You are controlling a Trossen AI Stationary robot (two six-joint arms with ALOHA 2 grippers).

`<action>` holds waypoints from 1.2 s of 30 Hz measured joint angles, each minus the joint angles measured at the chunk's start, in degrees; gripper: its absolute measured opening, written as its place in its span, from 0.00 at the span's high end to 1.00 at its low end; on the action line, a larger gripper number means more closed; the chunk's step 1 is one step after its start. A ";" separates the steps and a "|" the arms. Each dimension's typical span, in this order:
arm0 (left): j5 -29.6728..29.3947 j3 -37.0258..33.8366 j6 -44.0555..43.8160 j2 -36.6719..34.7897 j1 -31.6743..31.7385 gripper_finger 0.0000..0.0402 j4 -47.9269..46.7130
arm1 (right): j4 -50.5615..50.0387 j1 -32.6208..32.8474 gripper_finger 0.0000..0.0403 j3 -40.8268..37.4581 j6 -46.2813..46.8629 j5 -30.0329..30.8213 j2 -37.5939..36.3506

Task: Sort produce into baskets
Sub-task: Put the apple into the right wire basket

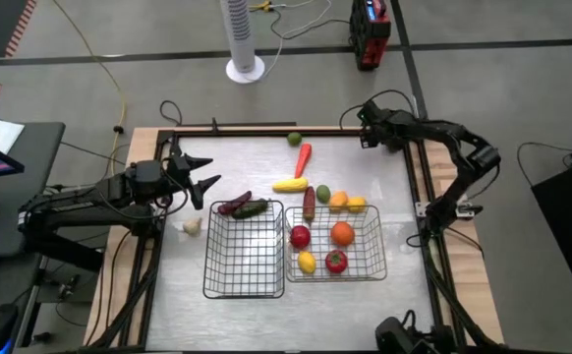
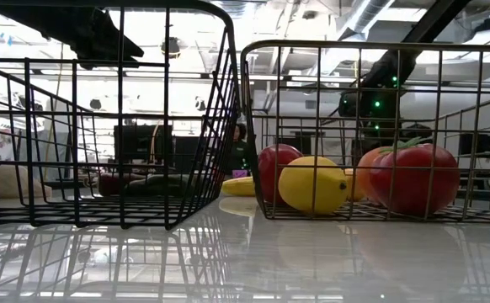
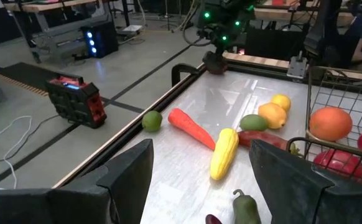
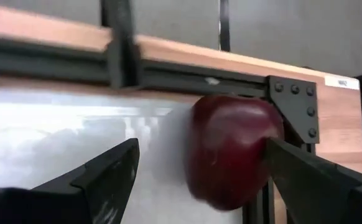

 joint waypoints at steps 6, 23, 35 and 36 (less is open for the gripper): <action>-0.02 0.00 0.22 0.00 0.00 0.36 0.26 | -5.67 7.04 0.08 0.81 1.43 -9.03 -3.60; -0.07 0.00 0.52 0.00 0.00 0.36 1.42 | 4.31 8.76 0.08 1.11 -11.54 -10.86 -7.41; -0.08 0.00 0.68 0.00 0.01 0.36 1.11 | -5.16 6.62 0.08 1.09 -9.31 -11.28 1.50; -0.08 0.00 0.66 0.00 0.01 0.36 1.09 | -6.37 6.76 0.08 1.09 -8.87 -12.12 1.54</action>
